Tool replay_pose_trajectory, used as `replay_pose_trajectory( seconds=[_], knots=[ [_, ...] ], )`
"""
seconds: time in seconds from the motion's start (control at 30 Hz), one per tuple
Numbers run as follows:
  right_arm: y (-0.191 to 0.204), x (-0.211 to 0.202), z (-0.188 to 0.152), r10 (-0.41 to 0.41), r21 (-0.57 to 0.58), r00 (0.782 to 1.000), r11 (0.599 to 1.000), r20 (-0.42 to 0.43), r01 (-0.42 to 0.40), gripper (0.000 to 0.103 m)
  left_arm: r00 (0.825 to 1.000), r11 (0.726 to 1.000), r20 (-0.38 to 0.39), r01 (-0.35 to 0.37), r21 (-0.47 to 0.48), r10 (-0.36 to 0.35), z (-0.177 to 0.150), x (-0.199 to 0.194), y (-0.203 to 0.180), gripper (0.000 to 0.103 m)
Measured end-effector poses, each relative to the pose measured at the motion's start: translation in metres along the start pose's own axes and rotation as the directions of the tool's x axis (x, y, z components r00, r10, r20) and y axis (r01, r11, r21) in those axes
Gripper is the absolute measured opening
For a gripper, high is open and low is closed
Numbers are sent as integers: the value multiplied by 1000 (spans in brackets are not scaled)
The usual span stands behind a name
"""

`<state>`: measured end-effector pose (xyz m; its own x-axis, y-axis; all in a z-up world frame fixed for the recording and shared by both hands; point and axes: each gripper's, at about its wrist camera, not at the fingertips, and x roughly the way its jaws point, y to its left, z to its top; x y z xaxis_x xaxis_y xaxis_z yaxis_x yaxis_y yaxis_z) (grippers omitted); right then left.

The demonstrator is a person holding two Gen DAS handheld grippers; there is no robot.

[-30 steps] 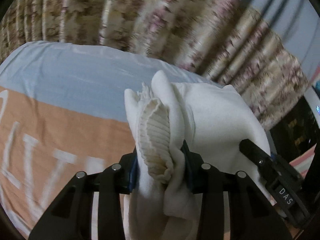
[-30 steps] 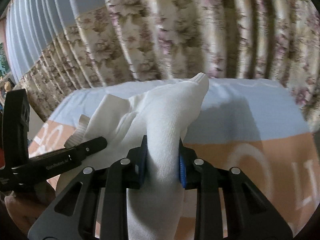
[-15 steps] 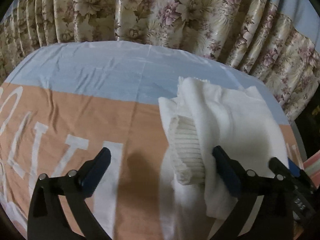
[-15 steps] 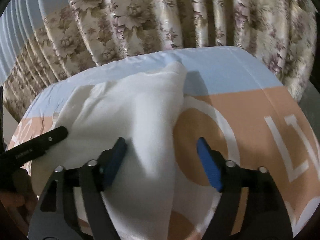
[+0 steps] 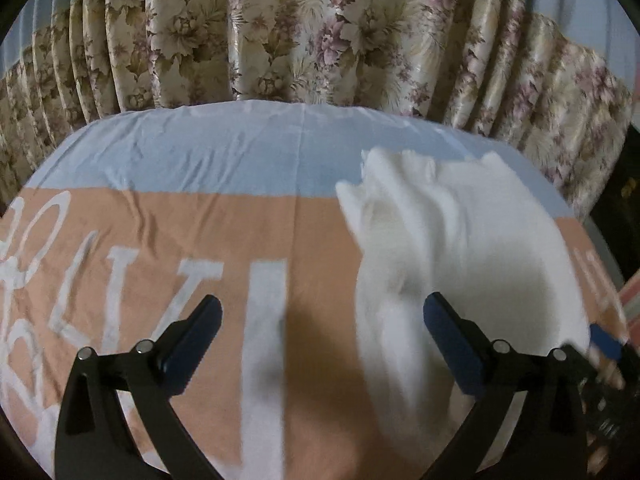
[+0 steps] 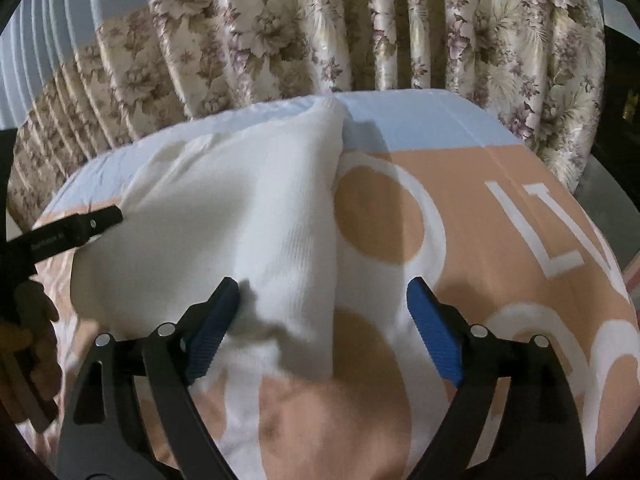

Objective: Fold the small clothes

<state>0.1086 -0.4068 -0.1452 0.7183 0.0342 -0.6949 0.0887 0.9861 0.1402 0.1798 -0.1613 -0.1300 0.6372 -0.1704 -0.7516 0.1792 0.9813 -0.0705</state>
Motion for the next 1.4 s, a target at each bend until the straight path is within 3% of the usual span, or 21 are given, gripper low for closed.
replay_pose_trajectory(
  seconds=[0.2, 0.37, 0.57, 0.63, 0.8, 1.1, 1.4],
  knots=[
    [6, -26, -19, 9, -10, 1000, 1000, 5, -9, 86, 1000, 1000, 1, 9, 5, -9, -31, -30, 20, 102],
    [17, -59, -27, 22, -20, 999, 1000, 41, -22, 87, 998, 1000, 61, 6, 6, -6, -43, -76, 44, 101],
    [36, -111, -17, 35, -44, 991, 999, 130, -30, 92, 990, 999, 136, -25, -22, 28, -40, -130, 64, 101],
    [46, -131, -9, 35, -47, 987, 999, 159, -28, 98, 984, 998, 171, -51, -34, 56, -38, -151, 69, 102],
    [73, -162, 3, 41, -79, 981, 997, 191, -27, 100, 981, 996, 172, -82, -30, 86, -38, -184, 73, 101],
    [115, -196, 1, -6, -59, 982, 998, 187, 18, 100, 973, 989, 180, -140, -47, 146, -55, -216, 82, 101],
    [120, -207, -12, -10, -67, 982, 997, 190, 24, 100, 965, 974, 163, -185, -131, 206, -62, -223, 118, 101]
  ],
)
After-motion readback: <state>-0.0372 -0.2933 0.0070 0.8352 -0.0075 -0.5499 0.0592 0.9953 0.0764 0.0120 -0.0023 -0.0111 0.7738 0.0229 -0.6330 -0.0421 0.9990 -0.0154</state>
